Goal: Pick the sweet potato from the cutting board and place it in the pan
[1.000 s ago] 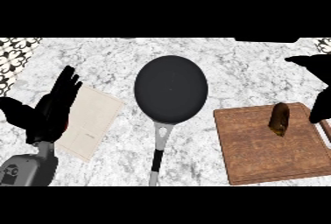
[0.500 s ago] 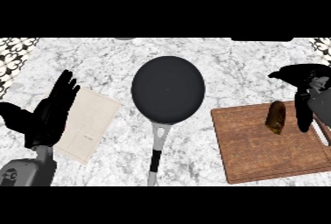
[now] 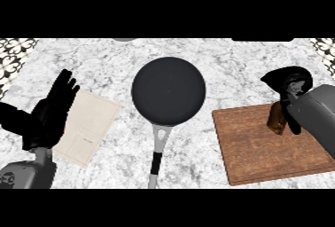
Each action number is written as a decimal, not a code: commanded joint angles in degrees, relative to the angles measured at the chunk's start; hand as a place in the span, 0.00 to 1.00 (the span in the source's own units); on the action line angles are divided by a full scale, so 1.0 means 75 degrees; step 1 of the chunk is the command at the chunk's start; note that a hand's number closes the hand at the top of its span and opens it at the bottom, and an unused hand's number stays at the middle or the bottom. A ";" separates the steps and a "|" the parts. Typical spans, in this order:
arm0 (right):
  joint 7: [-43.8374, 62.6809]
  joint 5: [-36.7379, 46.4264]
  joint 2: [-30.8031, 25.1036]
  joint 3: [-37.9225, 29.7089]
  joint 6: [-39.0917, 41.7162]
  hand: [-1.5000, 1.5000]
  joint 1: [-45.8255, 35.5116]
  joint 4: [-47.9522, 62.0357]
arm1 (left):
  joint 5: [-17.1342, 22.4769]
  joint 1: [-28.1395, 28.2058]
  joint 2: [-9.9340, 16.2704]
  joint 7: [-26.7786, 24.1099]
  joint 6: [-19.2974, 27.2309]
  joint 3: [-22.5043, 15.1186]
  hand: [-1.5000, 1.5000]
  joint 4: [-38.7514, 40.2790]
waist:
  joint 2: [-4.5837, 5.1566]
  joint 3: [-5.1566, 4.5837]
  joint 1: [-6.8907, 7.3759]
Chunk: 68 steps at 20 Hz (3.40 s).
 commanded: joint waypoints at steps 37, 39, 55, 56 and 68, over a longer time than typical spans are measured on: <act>-0.2376 0.4003 0.1542 -0.1531 -0.1699 0.00 0.0270 0.3651 | -0.0502 0.0019 -0.0523 -0.0187 -0.0787 0.0737 0.50 0.0349 | 0.0010 0.0003 -0.0023; -0.1917 0.4174 0.2084 -0.1548 -0.1996 0.00 0.0506 0.3995 | -0.0868 0.0218 -0.0804 -0.0074 -0.0433 0.0394 0.50 -0.0075 | 0.0007 0.0004 -0.0011; -0.3433 0.4640 0.2297 -0.1844 -0.3800 1.00 0.0801 0.5096 | -0.0580 -0.0088 -0.0526 -0.0039 -0.0866 0.0930 0.50 0.0351 | 0.0036 0.0007 0.0009; -0.3484 0.4664 0.2152 -0.1872 -0.3610 1.00 0.0684 0.4934 | -0.0390 -0.0336 -0.0455 -0.0252 -0.1042 0.1132 0.50 0.0662 | 0.0027 0.0003 -0.0033; 0.0290 0.3623 0.5141 -0.2434 -0.5604 1.00 -0.1488 0.2820 | -0.0677 -0.0470 -0.0836 0.0055 -0.1147 0.0257 0.50 0.0464 | -0.0102 0.0001 0.1056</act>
